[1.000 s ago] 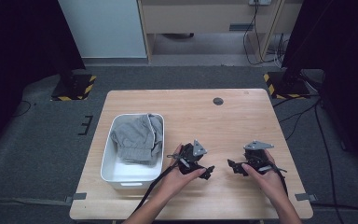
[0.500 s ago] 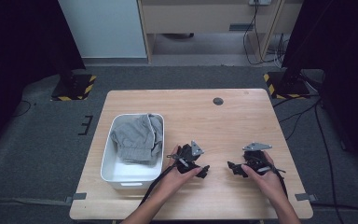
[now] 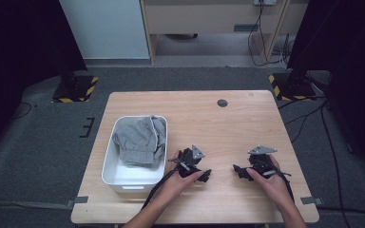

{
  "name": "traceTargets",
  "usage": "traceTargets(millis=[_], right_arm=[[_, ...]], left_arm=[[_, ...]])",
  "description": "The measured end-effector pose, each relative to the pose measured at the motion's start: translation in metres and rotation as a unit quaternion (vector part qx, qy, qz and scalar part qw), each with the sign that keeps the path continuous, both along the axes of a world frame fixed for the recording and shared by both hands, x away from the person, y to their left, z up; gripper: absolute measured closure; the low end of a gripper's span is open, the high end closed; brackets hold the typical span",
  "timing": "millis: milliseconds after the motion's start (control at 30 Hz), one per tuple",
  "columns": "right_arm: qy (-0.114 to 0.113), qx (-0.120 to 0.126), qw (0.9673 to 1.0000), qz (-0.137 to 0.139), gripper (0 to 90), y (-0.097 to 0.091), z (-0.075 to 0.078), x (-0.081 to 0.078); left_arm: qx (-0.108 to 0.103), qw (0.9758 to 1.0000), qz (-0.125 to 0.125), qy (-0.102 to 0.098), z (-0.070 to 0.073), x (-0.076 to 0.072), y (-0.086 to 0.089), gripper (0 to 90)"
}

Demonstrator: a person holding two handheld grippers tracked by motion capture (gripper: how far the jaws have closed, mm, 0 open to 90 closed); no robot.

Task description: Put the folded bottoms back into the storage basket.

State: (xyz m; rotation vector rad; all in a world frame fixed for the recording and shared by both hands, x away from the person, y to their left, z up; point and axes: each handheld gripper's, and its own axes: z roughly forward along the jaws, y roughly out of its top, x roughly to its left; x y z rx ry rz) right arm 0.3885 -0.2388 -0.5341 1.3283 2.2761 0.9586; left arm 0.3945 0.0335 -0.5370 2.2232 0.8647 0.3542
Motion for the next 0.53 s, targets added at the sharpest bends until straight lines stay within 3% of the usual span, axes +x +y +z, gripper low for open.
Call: traceTargets(millis=[167,533], right_arm=[[-0.02,-0.013,0.9997,0.01,5.4,0.0011,-0.0045,-0.0011],[-0.019,-0.013,0.9997,0.009,4.7,0.0012,-0.0046,-0.0008]], left_arm=[[0.002,1.0,0.003,0.0,0.0002,-0.0008,-0.0007,2.8],[0.004,1.0,-0.006,0.003,-0.0002,-0.0038,-0.003,0.3]])
